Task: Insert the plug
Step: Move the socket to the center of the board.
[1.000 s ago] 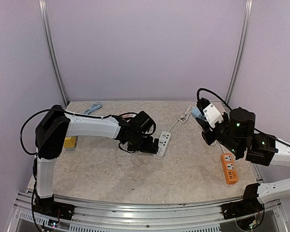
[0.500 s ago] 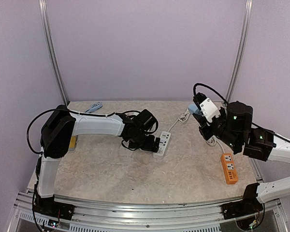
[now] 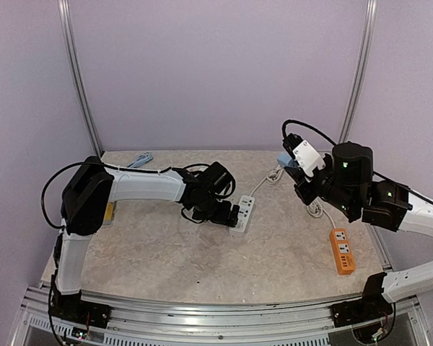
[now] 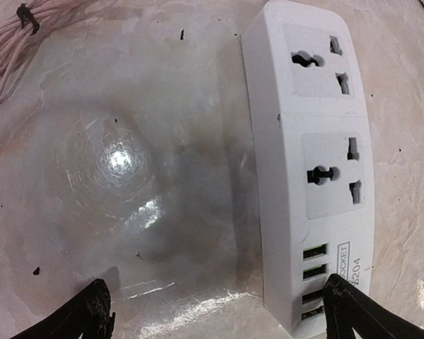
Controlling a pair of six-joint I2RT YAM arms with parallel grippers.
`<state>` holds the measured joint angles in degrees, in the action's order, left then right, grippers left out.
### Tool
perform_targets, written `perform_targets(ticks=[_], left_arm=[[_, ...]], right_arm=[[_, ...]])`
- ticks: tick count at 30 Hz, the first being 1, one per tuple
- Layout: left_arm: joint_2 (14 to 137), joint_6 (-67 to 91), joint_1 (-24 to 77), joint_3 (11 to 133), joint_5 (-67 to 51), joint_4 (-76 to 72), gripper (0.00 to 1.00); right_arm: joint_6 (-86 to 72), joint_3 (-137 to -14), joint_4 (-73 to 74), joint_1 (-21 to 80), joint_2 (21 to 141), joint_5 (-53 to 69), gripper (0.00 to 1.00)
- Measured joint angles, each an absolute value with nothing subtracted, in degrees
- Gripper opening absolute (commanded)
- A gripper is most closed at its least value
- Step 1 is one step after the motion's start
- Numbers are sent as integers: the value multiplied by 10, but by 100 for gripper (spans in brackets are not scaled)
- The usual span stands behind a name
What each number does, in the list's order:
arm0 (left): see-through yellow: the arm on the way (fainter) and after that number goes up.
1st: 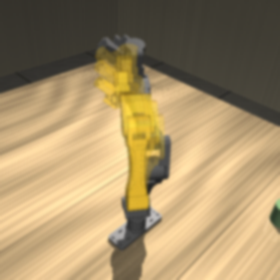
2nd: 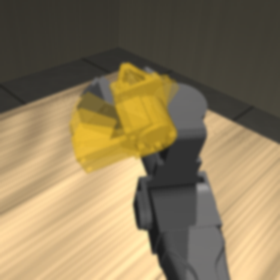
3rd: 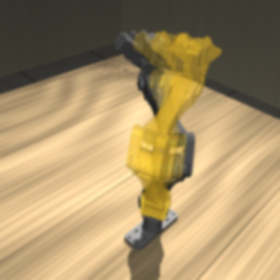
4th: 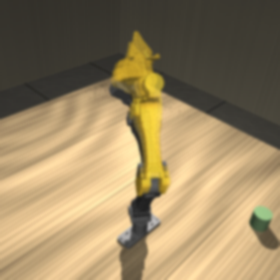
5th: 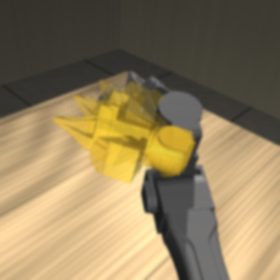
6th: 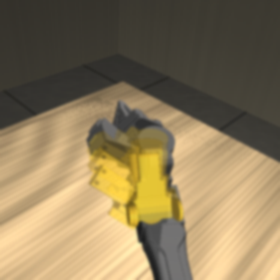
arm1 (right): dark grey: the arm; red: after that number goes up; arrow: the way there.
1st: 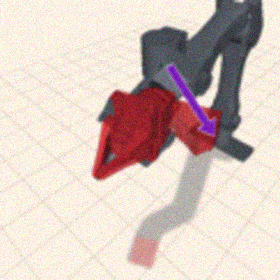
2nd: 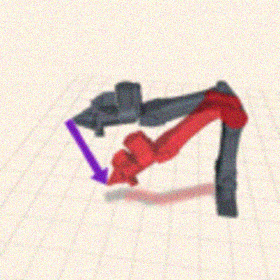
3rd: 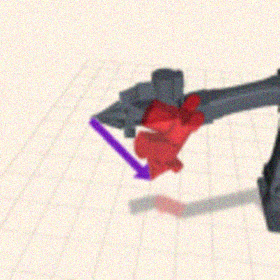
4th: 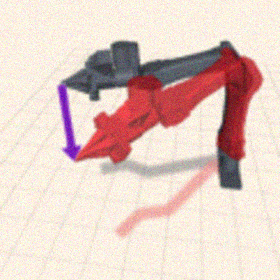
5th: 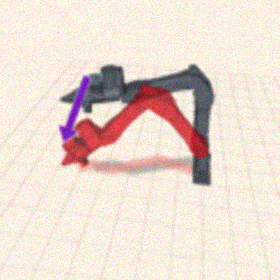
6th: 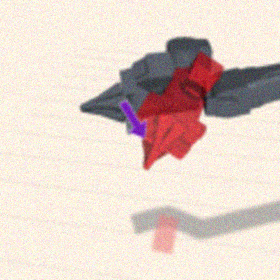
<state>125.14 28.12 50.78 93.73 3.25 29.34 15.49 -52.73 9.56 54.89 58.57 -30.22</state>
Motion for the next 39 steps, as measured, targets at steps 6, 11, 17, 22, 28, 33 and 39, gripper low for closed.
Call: perform_targets(ticks=[6, 11, 17, 22, 28, 33, 39], left_arm=[[1251, 275, 507, 938, 30, 290, 99], [1251, 271, 509, 939, 30, 289, 99], [1251, 271, 518, 933, 33, 268, 99], [1251, 270, 532, 933, 31, 254, 99], [1236, 273, 545, 929, 38, 239, 99], [1255, 274, 555, 1004, 55, 272, 98], [1289, 275, 561, 1032, 60, 286, 92]], right_arm=[[145, -512, 113, 549, 559, -296, 0], [139, -508, 114, 549, 556, -295, 0], [133, -506, 127, 549, 557, -295, 0], [124, -506, 142, 549, 549, -295, 0], [120, -503, 149, 549, 527, -297, 0], [121, -499, 156, 549, 521, -299, 0], [142, -499, 170, 549, 518, -305, 0]])
